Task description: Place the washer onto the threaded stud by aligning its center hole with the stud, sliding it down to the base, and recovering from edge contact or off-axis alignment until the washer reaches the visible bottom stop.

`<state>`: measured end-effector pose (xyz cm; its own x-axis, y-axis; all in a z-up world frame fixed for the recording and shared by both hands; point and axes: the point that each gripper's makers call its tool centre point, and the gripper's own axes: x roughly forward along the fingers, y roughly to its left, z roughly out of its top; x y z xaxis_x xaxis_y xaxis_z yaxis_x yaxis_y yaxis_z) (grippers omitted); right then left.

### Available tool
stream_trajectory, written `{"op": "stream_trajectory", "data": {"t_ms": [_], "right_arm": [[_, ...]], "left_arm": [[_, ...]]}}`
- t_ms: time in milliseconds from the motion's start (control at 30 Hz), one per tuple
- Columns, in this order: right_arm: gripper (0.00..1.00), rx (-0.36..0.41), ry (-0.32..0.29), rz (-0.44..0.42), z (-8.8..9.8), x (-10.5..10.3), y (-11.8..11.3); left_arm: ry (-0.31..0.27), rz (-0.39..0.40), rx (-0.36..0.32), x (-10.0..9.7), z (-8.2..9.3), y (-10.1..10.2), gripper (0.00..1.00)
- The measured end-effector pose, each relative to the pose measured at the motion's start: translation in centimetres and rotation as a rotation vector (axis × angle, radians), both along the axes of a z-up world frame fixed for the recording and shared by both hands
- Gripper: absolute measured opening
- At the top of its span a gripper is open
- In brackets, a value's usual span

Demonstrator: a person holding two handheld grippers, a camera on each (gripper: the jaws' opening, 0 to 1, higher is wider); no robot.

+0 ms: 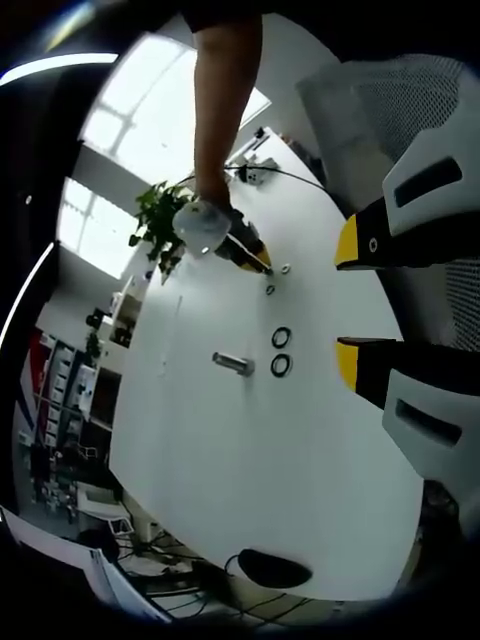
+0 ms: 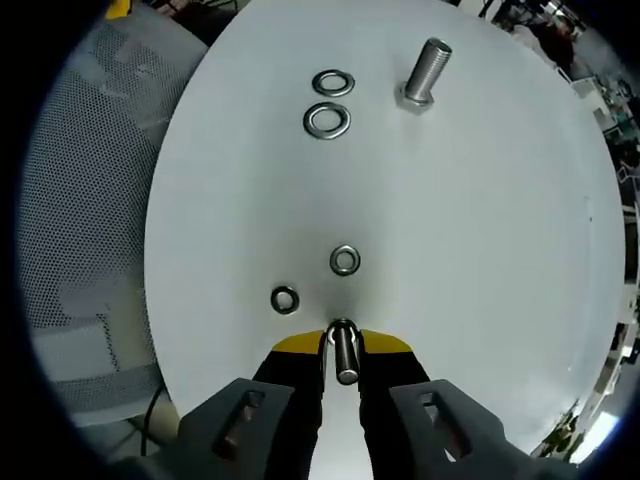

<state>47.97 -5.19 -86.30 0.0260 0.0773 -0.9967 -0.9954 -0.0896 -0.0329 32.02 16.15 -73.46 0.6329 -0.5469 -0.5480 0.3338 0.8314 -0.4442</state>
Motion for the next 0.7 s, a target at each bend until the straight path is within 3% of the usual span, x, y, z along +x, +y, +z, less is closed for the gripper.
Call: {"op": "stream_trajectory", "data": {"t_ms": [400,433,500,567,700], "right_arm": [[0.14,0.014,0.021,-0.047,0.2,0.0,0.2],[0.17,0.043,0.025,-0.073,0.2,-0.1,0.6],[0.34,0.075,0.000,-0.119,0.4,0.3,0.8],[0.33,0.064,-0.002,-0.116,0.7,0.4,0.5],[0.34,0.112,-0.032,-0.128,2.0,0.6,0.6]], "left_arm": [[-0.001,-0.001,-0.001,0.0,0.0,0.0,0.25],[-0.002,-0.002,-0.001,0.0,0.0,0.0,0.25],[-0.002,-0.001,-0.001,0.0,0.0,0.0,0.25],[-0.002,0.000,-0.002,0.0,0.1,0.0,0.25],[-0.002,-0.002,-0.002,0.0,0.1,-0.1,0.25]]}}
